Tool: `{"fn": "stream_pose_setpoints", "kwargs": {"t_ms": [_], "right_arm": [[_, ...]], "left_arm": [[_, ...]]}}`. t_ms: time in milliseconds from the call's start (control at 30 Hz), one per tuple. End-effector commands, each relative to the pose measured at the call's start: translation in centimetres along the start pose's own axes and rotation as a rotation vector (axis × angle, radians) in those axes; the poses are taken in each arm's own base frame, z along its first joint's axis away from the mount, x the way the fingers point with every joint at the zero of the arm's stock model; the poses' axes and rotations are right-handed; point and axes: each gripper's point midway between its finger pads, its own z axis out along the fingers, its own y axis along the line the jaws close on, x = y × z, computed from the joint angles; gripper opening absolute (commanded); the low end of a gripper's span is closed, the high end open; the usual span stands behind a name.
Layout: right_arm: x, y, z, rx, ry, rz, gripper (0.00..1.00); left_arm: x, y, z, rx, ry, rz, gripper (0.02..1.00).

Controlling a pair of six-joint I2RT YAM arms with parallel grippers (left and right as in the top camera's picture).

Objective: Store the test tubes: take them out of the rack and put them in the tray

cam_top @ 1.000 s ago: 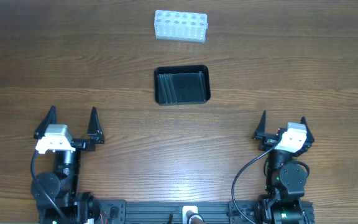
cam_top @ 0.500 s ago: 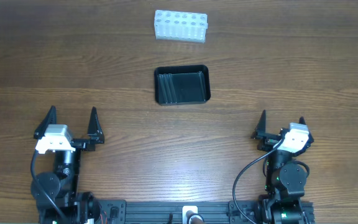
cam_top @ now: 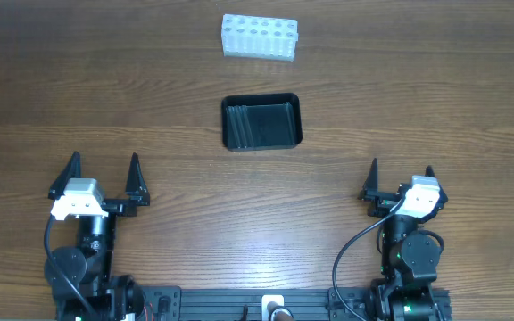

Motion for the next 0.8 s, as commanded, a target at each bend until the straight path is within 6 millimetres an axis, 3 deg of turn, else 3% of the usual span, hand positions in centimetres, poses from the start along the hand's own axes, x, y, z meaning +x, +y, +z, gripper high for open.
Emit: {"fn": "stream_pose_setpoints", "kwargs": {"t_ms": [33, 800], "right_arm": [[0.53, 0.36, 0.06, -0.018, 0.016, -0.012, 0.991], [0.62, 0.37, 0.09, -0.018, 0.02, -0.012, 0.993]], "left_arm": [[0.07, -0.08, -0.02, 0.007, -0.005, 0.015, 0.998], [0.07, -0.08, -0.02, 0.007, -0.005, 0.015, 0.998]]}}
